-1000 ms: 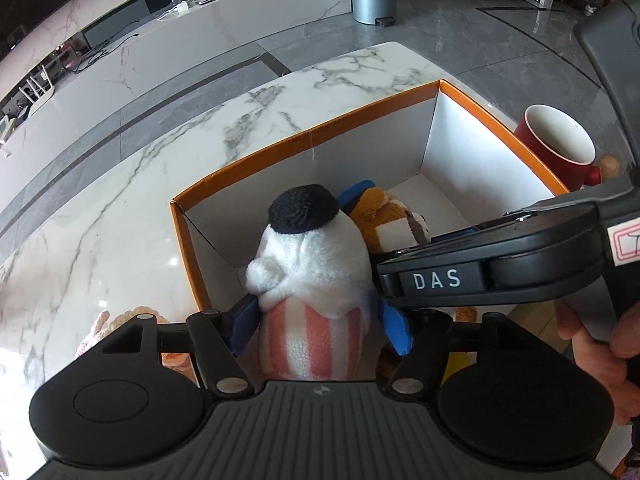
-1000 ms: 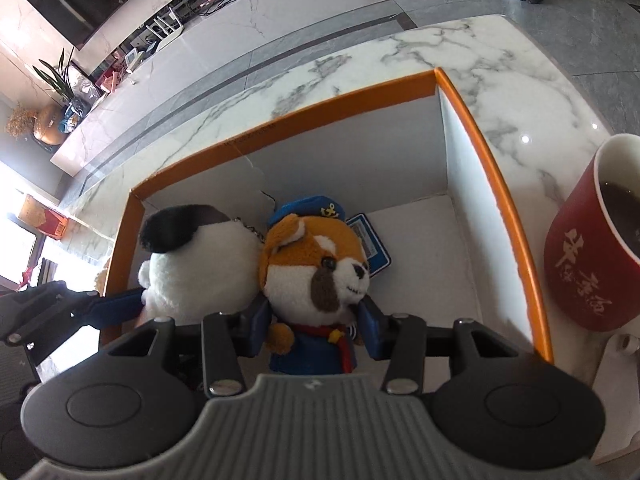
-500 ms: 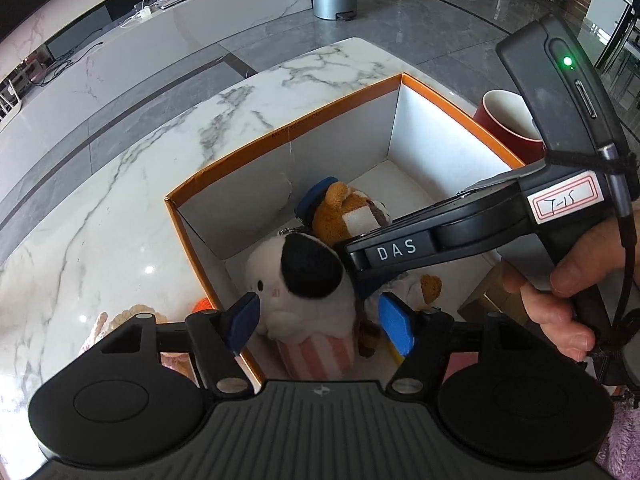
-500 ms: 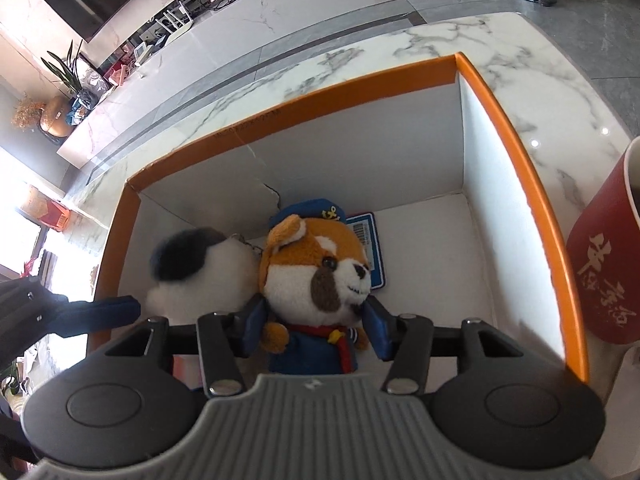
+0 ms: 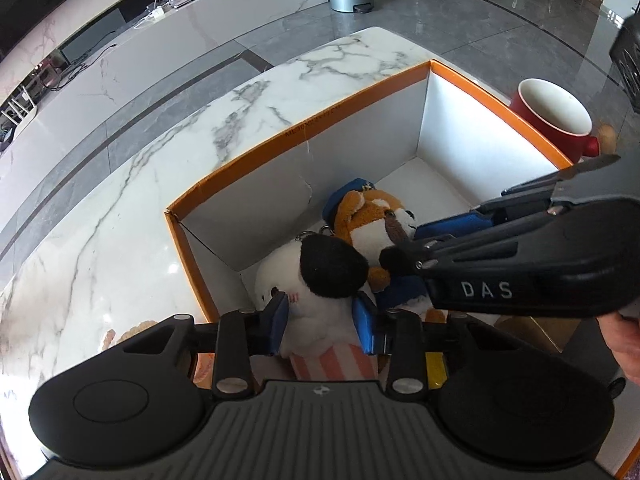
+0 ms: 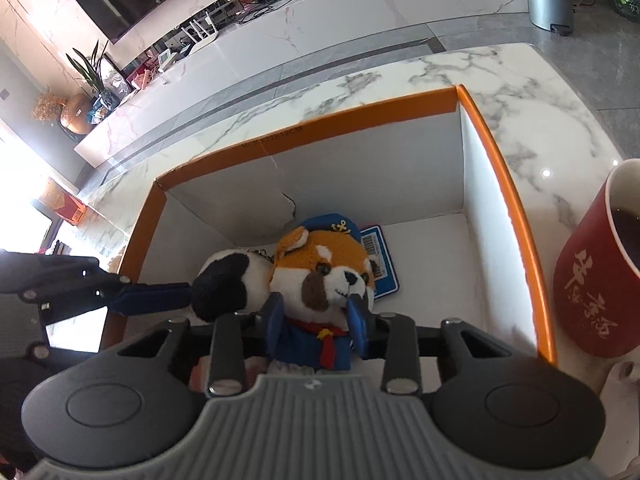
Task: Organize objects
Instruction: 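Lower the plush dog and panda into the box and open both tools, then grasp the white crocheted bunny with the left tool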
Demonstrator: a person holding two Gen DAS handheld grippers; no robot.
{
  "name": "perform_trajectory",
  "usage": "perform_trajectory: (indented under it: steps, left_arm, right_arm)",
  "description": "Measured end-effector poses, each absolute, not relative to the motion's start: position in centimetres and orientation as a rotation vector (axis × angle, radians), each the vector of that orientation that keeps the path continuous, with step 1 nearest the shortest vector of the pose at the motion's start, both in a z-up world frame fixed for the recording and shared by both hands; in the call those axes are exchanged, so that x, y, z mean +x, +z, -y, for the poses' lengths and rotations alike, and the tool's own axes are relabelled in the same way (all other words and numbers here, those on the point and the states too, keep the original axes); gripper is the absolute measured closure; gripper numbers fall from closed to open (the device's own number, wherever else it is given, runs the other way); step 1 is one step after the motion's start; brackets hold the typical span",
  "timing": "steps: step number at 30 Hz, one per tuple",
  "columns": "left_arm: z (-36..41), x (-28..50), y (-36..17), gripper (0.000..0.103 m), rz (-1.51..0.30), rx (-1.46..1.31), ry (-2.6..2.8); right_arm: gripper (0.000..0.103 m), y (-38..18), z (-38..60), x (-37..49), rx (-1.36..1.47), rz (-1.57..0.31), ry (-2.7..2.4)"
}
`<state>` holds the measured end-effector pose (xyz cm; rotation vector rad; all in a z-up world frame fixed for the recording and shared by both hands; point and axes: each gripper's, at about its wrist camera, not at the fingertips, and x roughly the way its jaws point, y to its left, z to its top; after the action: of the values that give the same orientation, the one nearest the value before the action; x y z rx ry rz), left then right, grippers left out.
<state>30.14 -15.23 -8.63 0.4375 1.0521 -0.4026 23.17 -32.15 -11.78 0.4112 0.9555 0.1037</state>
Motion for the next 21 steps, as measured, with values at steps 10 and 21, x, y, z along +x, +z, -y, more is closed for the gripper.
perform_trajectory:
  steps: [10,21]
  left_arm:
    - [16.3,30.0,-9.8,0.059,-0.965,0.564,-0.395]
    - [13.9,28.4,-7.8,0.047,-0.881,0.444,-0.481]
  right_arm:
    - [0.083,-12.3,32.1,23.4,0.411,-0.961,0.132]
    - [0.080,-11.9,32.0,22.5,0.411,-0.926,0.147]
